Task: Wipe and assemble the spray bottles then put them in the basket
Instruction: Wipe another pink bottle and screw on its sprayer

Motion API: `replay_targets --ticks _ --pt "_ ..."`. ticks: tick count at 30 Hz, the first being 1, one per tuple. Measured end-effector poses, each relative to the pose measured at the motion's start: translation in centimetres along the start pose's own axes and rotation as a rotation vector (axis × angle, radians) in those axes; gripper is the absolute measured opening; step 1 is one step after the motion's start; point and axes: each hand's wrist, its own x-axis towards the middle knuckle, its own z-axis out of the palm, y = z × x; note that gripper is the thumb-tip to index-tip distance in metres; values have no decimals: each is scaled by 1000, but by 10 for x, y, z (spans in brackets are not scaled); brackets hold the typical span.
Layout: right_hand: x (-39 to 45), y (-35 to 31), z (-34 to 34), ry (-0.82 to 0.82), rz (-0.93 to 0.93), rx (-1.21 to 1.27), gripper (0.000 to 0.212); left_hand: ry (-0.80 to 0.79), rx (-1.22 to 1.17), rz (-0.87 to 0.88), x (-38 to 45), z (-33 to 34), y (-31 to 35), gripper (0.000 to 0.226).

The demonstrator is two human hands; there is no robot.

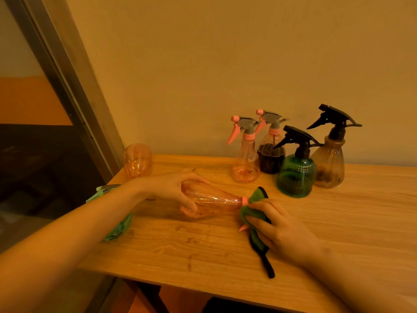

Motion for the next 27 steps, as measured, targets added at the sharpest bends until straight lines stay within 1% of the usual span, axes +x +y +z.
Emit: replay_targets --ticks 3,5,7,9,10,11,13,16,18,20,24,26,27 --pt "-7 4 -4 180 195 85 34 14 13 -1 1 2 0 71" --pt "-12 11 -4 254 345 140 37 29 -63 -8 1 3 0 69" --pt "-15 18 -1 295 481 211 38 66 -173 -10 1 4 1 52" --pt "-16 23 -1 321 569 274 39 108 -173 -1 2 5 1 36" --pt "-16 24 -1 329 592 296 37 131 -156 10 4 6 -1 34" --pt "-15 24 -2 334 601 309 33 146 -133 16 4 6 -2 40" --pt "-14 22 -1 322 599 312 27 150 -88 14 5 6 -4 60" --pt "-15 22 1 283 588 321 26 149 -5 17 7 7 -8 79" --pt "-13 20 0 229 576 367 29 164 29 24 8 7 -9 82" --pt "-6 18 -5 162 553 450 33 167 16 14 8 5 -7 79" --pt "22 15 -16 75 485 583 26 146 13 -17 10 -1 -3 80" --pt "36 17 -20 -45 434 628 24 129 24 -23 11 -3 -1 80" --pt "42 18 -20 -127 400 609 23 126 33 -22 11 -4 -1 78"
